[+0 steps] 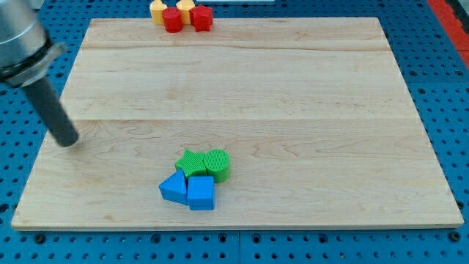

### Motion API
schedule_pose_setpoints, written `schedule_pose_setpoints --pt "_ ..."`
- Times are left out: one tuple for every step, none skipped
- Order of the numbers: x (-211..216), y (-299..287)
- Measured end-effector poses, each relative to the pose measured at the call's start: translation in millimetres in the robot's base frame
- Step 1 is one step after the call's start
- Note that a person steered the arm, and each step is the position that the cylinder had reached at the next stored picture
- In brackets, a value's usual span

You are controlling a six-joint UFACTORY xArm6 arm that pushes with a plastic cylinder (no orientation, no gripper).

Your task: Point your arm at the blue triangle

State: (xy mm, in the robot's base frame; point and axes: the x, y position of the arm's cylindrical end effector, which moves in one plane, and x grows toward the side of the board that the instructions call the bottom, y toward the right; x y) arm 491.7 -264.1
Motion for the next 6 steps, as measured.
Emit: schedule_pose_setpoints --pt "8.9 0.2" --pt "41.2 34.0" --pt "41.2 89.3" --pt "47.2 108.5" --pt "51.0 130.3" --pt "64.3 151.5"
